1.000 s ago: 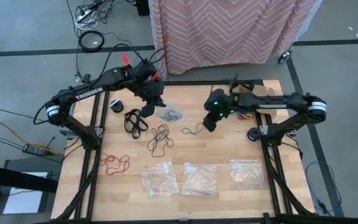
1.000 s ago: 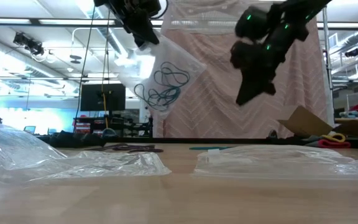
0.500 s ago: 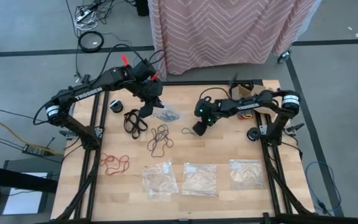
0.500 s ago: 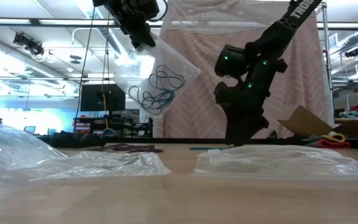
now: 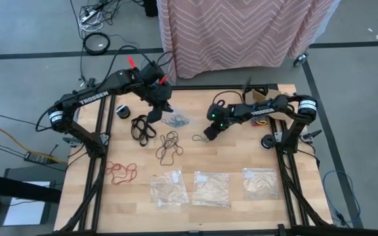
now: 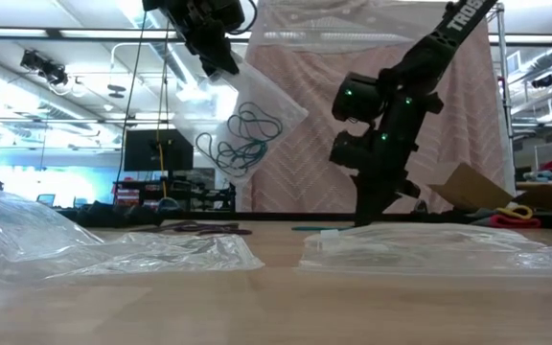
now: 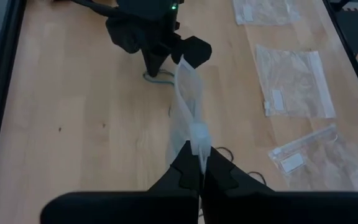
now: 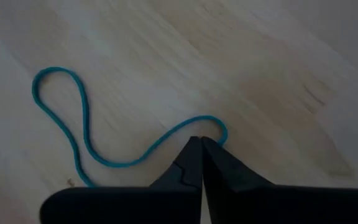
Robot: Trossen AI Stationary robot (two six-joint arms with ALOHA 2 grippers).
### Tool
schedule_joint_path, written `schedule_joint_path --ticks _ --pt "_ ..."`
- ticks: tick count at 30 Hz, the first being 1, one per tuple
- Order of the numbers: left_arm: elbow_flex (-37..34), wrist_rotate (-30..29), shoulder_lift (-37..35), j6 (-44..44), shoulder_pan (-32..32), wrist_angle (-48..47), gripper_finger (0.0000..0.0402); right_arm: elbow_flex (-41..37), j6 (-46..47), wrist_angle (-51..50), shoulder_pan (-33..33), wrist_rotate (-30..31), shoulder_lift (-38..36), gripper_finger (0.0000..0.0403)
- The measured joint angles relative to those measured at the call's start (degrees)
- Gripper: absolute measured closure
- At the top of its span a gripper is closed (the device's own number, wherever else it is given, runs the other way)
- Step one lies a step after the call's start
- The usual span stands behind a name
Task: Sort rubber bands
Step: Put the blue rubber band into the top transparent zip bag
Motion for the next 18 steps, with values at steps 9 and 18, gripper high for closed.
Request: schedule_joint_path --ticks 9,18 --pt "0.0 -0.1 0.0 0.0 0.0 1.6 0.0402 -0.3 -1.7 -1.0 -8.0 1.9 -8.9 0.0403" --pt "0.0 -0.2 0.0 0.0 0.0 2.8 0.0402 -0.2 -1.6 1.0 -6.5 -1.8 -21.5 0.0403"
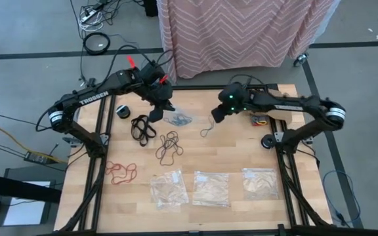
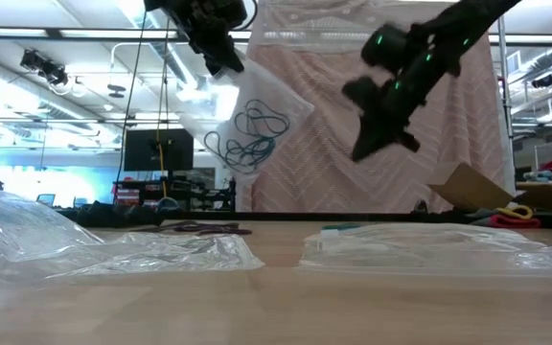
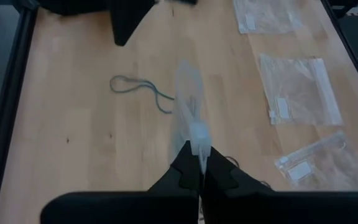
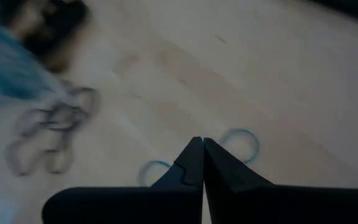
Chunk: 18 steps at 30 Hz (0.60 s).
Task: Sort rubber bands
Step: Put the blue rubber band into the top transparent zip bag
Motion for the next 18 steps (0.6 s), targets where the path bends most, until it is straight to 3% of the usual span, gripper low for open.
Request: schedule_joint_path --ticks 5,9,14,18 --pt "0.0 0.0 0.8 0.0 0.0 0.4 0.0402 0.1 0.5 0.3 1.3 0.2 -7.8 0.0403" --pt "0.0 -0.1 1.8 0.1 0.0 -0.1 0.0402 0.2 -0.1 -3.7 1.5 0.5 -9.7 0.0403" --pt "0.0 0.3 2.3 0.2 0.5 -0.5 0.0402 0.2 -4.4 -6.9 1.6 -4.3 -3.0 0.0395" --pt "0.0 0.7 2.3 0.1 0.5 -1.8 0.0402 0.2 -1.8 -4.9 1.6 -7.1 4.7 0.036"
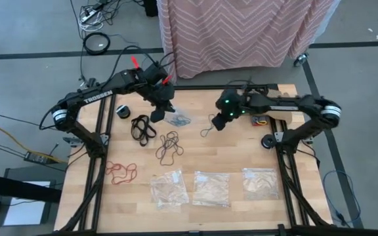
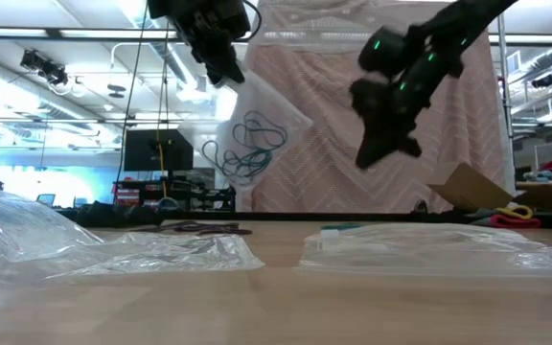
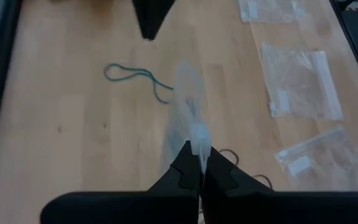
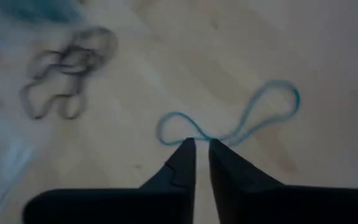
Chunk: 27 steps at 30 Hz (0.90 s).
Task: Sort rubber bands
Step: Put the blue rubber band into the top transparent zip bag
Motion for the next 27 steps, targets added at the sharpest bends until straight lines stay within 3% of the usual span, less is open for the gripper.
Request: schedule_joint_path --ticks 6,11,16,20,27 --pt "0.0 0.1 -0.1 -0.1 -0.1 -3.8 0.0402 0.0 6.5 2.6 -1.2 0.1 10.6 0.0276" --pt "0.0 0.0 -0.3 -0.1 -0.2 -4.2 0.0402 0.2 10.8 8.3 -1.2 -3.4 16.0 0.0206" --pt "0.0 -0.1 -0.3 -0.1 -0.2 -4.3 0.0402 0.5 15.3 11.5 0.3 -1.7 19.0 0.0174" --pt "0.0 -0.4 -0.3 -0.1 -0.2 -4.4 0.0402 0.7 18.2 9.6 1.3 1.8 19.9 0.0208" --pt "0.0 -0.6 -0.4 -0.2 -0.2 -4.3 0.0402 0.6 16.1 7.5 3.5 8.9 20.1 0.0386"
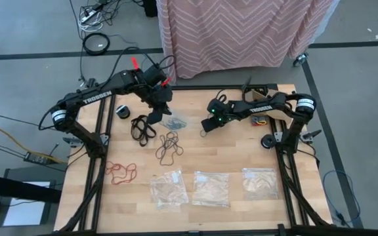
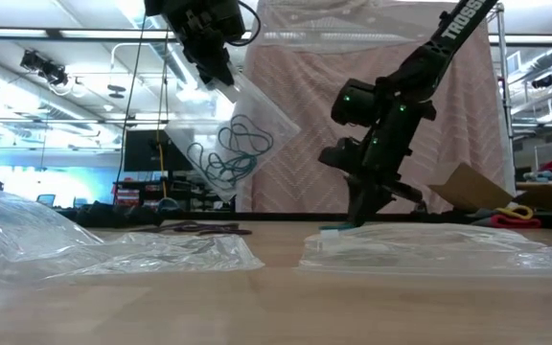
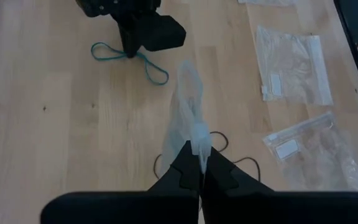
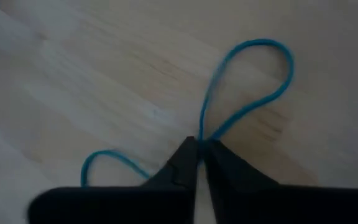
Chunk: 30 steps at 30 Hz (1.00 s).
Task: Sort rubber bands
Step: Put the blue rubber band into the top transparent zip bag
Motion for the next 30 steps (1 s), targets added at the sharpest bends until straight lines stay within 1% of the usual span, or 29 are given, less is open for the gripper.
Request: schedule_joint_path --ticks 3,6,9,12,14,19,22,25,30 --pt "0.0 -0.6 0.0 0.0 0.0 -0.1 0.0402 0.0 0.4 -0.3 0.0 0.4 0.0 0.0396" --pt "0.0 -0.6 0.0 -0.1 0.0 0.0 0.0402 -0.5 -2.6 -0.3 0.0 0.1 -2.6 0.0401" --pt "0.0 -0.6 0.0 0.0 0.0 0.0 0.0402 -1.3 -4.6 -3.0 0.0 -1.4 -7.9 0.0402" --pt "0.0 -0.6 0.0 0.0 0.0 1.0 0.0402 -0.7 -5.9 -1.4 -0.2 -3.0 -14.3 0.0403" --pt "0.0 -0.6 0.0 0.0 0.0 2.3 0.0402 -0.8 -6.9 -2.2 0.2 -3.6 -18.1 0.0403" --pt "0.0 -0.5 0.0 0.0 0.0 4.7 0.0402 -0.7 -9.5 -1.1 1.7 -4.0 -27.5 0.0403" --pt "0.0 -0.2 0.0 0.1 0.0 4.9 0.0402 -0.7 -10.7 -1.1 2.0 -3.4 -31.9 0.0403" --pt "0.0 0.4 0.0 0.1 0.0 5.9 0.0402 -0.7 -12.1 1.8 2.1 -3.7 -35.7 0.0403" --pt "0.0 5.8 0.8 -1.2 -0.3 10.0 0.0402 -0.7 -13.6 10.0 2.4 -4.1 -38.3 0.0403"
